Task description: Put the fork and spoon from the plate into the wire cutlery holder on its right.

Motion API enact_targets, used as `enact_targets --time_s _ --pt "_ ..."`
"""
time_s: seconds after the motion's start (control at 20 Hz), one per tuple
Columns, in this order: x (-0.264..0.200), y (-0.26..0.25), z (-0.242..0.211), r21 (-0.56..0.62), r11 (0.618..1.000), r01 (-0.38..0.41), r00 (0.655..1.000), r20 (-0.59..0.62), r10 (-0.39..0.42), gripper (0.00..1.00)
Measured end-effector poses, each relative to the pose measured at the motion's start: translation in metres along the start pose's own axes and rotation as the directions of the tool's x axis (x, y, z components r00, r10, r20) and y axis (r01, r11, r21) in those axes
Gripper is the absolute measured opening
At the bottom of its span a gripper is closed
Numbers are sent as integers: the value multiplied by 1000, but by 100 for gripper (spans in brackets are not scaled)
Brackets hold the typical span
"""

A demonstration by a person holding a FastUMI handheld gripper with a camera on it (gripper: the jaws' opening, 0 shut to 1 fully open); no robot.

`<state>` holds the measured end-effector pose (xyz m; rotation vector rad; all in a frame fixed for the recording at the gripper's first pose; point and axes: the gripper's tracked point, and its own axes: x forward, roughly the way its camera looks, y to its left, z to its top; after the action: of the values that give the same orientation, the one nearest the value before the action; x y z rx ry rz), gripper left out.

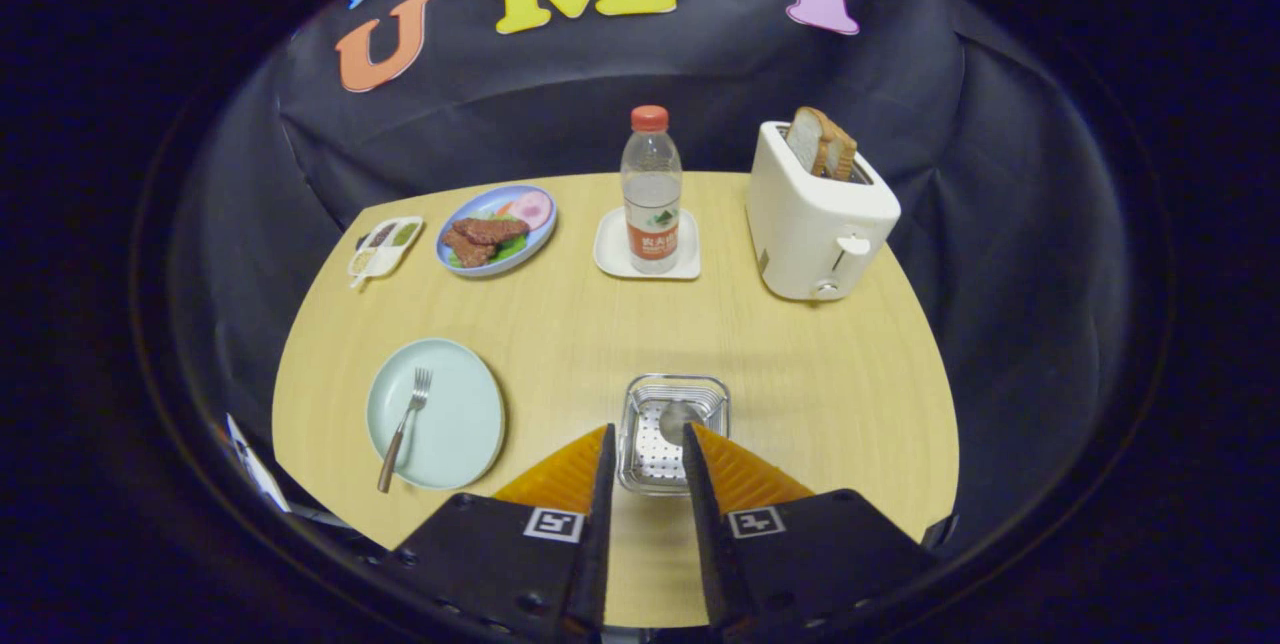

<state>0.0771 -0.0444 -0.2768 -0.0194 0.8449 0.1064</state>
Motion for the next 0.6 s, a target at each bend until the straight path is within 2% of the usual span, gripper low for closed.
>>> enact_targets --time_s 0.15,0.25,0.45,0.6 --pt "-1 28 -2 -28 999 -21 1000 16 21 77" --pt "2 44 -2 -33 999 -12 1000 19 13 89" --pt "17 86 -8 -16 999 -34 999 -5 34 95" --pt "32 118 -15 -7 999 -48 999 -25 48 95"
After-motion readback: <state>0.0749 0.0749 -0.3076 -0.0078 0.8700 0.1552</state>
